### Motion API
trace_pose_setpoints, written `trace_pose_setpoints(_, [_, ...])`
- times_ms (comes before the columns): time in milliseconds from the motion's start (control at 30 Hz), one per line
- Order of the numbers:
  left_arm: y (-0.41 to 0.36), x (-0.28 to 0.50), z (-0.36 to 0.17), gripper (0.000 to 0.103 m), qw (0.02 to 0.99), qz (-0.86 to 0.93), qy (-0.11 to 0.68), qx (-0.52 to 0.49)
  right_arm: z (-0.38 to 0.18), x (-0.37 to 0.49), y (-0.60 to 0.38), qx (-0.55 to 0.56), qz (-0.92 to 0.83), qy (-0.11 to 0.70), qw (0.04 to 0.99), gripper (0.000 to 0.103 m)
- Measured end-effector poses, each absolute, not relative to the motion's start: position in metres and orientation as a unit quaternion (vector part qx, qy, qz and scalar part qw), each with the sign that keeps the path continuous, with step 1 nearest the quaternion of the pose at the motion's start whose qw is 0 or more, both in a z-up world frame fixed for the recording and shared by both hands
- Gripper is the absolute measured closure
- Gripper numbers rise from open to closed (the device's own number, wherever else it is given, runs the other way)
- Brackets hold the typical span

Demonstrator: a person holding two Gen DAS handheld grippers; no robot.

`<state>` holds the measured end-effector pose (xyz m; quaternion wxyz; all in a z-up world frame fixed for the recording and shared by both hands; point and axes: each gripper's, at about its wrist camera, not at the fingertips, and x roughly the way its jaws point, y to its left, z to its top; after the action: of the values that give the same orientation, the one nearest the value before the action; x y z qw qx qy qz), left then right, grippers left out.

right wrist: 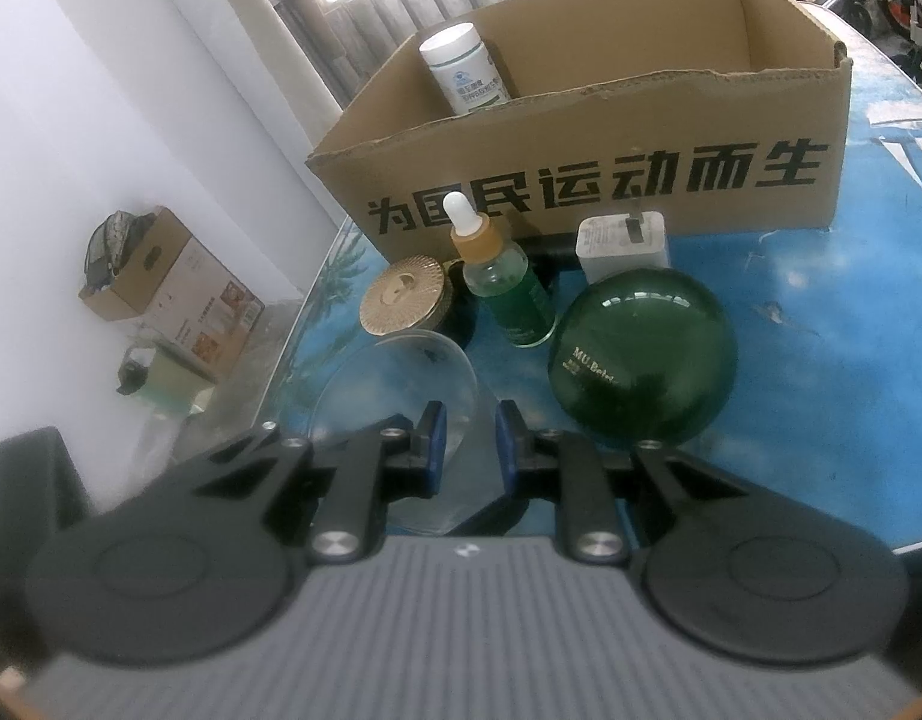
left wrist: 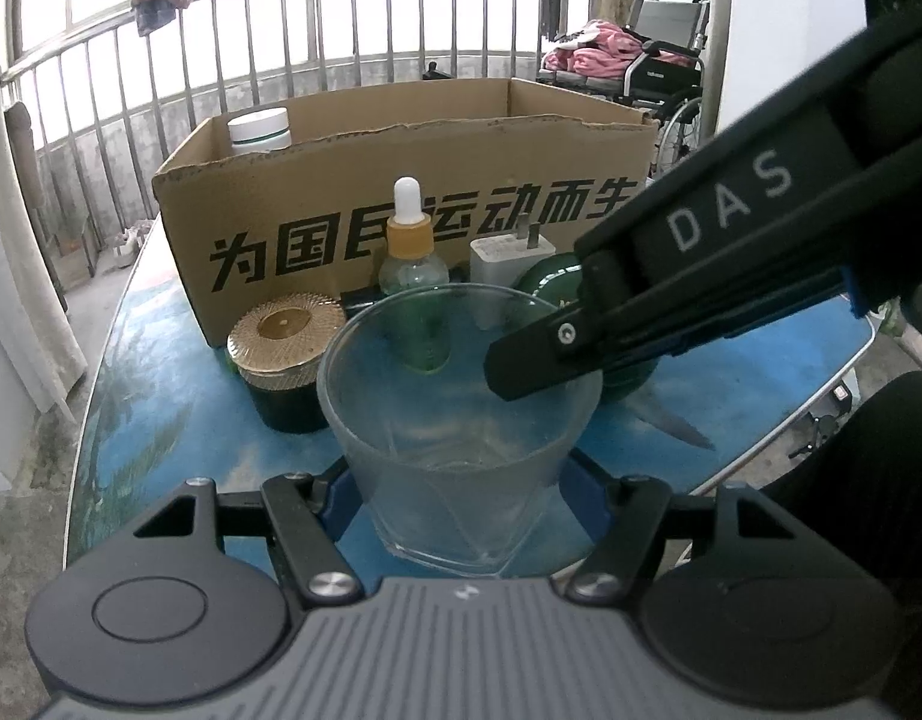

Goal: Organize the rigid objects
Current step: 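Lift the clear glass cup off the table with both tools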

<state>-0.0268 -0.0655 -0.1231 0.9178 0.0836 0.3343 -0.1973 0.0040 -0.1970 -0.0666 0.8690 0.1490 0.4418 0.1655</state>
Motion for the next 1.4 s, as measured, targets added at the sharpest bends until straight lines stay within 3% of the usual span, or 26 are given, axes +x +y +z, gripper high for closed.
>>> trace_pose_setpoints(700, [-0.068, -0.041, -0.110, 0.033, 0.925, -0.193, 0.315, 0.089, -0.056, -0.006, -0.203, 0.153, 0.168, 0.425, 0.876, 0.086])
trace_pose_setpoints(1400, [-0.072, -0.079, -0.068, 0.033, 0.945, -0.183, 0.255, 0.090, -0.007, -0.051, -0.207, 0.137, 0.181, 0.364, 0.903, 0.086])
